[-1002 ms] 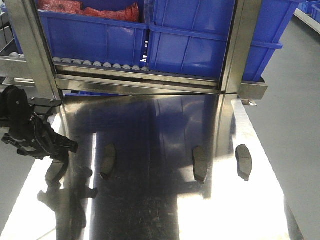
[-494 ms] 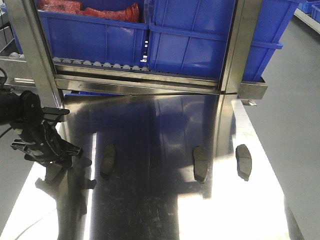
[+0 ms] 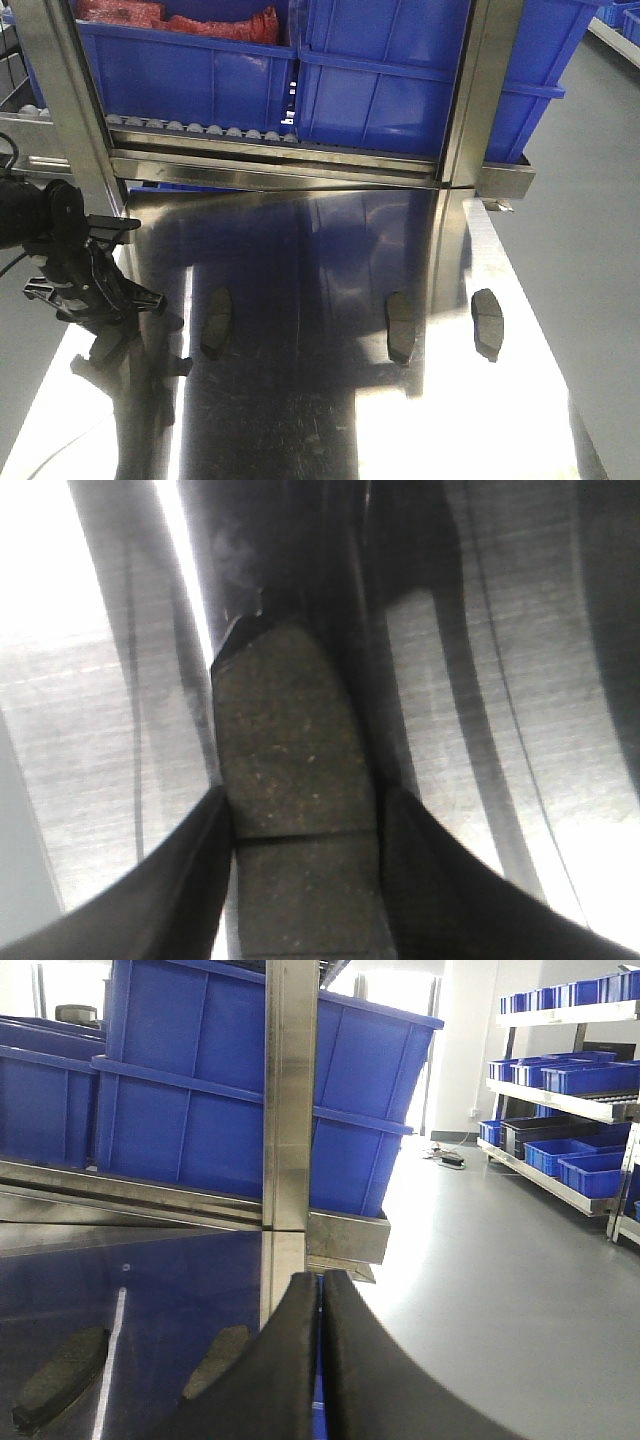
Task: Move and align brake pads A on conveyor
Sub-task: 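Close the left gripper on the brake pad and lift it, then raise the held brake pad with the left gripper and hold it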
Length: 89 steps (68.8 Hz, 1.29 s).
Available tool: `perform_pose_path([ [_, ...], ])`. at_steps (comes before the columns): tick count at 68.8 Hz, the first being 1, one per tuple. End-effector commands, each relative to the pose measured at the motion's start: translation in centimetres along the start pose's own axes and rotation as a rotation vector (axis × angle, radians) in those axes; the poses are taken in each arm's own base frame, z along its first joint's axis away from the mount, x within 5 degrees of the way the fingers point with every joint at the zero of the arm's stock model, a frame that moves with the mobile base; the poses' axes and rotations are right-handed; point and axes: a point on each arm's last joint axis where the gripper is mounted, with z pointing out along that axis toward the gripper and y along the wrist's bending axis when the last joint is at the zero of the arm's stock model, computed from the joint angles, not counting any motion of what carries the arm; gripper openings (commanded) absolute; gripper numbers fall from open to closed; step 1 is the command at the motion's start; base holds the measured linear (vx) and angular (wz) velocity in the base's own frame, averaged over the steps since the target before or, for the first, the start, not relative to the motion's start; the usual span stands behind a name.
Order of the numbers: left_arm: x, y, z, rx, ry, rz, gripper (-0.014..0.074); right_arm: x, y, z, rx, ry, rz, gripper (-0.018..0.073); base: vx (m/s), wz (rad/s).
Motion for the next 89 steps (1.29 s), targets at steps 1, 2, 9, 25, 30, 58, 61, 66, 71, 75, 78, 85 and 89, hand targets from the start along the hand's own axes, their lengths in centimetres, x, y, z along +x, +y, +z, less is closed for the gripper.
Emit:
perform_pose_path([
  [1, -0.7, -0.4, -2.3, 0.002, -0.114, -0.002, 0.0045, -0.4, 0.0, -0.1, 0.008, -0.073, -0.006, -0.0012, 0.0, 0.0],
  [2, -0.8, -0.4, -2.4, 0.003, -0.12, -0.003, 0.0025, -0.4, 0.0, -0.1, 0.008, -0.073, -0.006, -0.0012, 0.0, 0.0],
  [9, -0.9, -0.6, -4.9, 0.002, -0.214, 0.0, -0.0008, -0.4, 0.0, -0.1, 0.008, -0.073, -0.006, -0.0012, 0.0, 0.0],
  [25, 0.0, -0.9, -11.1, -0.002, -0.39, 0.004, -0.0008, -0.4, 0.0, -0.1, 0.008, -0.073, -0.006, -0.0012, 0.0, 0.0],
  [30, 0.9, -1.0, -12.9, -0.005, -0.445, 0.006, -0.0008, -0.4, 0.0, -0.1, 0.008, -0.073, -0.006, -0.0012, 0.0, 0.0],
  [58, 11.7, -1.5, -20.1, -0.001, -0.869, -0.01, -0.0008, -0.4, 0.0, -0.1, 0.008, -0.073, -0.006, -0.0012, 0.0, 0.0],
  [61, 13.0, -1.6, -20.4, -0.002, -0.894, -0.01, -0.0008, -0.4, 0.0, -0.1, 0.008, -0.073, -0.006, -0.0012, 0.0, 0.0],
  [66, 15.4, -1.6, -20.8, -0.004, -0.954, -0.009, -0.0008, -0.4, 0.0, -0.1, 0.008, -0.073, -0.006, -0.0012, 0.0, 0.0],
  [71, 17.4, -1.7, -20.8, -0.006, -1.007, -0.009, -0.0008, -0.4, 0.0, -0.1, 0.008, -0.073, -0.006, -0.0012, 0.0, 0.0],
  [75, 19.1, -1.7, -20.3, -0.008, -1.041, -0.01, -0.0008, -0.4, 0.0, -0.1, 0.008, -0.073, -0.006, -0.0012, 0.0, 0.0],
  [78, 20.2, -1.7, -20.0, -0.005, -1.073, -0.014, -0.0008, -0.4, 0.0, -0.1, 0.008, -0.073, -0.006, -0.0012, 0.0, 0.0],
  [85, 22.8, -1.7, -19.2, 0.006, -1.149, -0.027, -0.0008, -0.4, 0.0, -0.1, 0.008, -0.073, -0.006, -0.0012, 0.0, 0.0],
  [89, 24.2, -1.7, -18.6, 0.003, -1.198, -0.028, -0.0008, -0.4, 0.0, -0.1, 0.008, -0.073, -0.006, -0.0012, 0.0, 0.0],
])
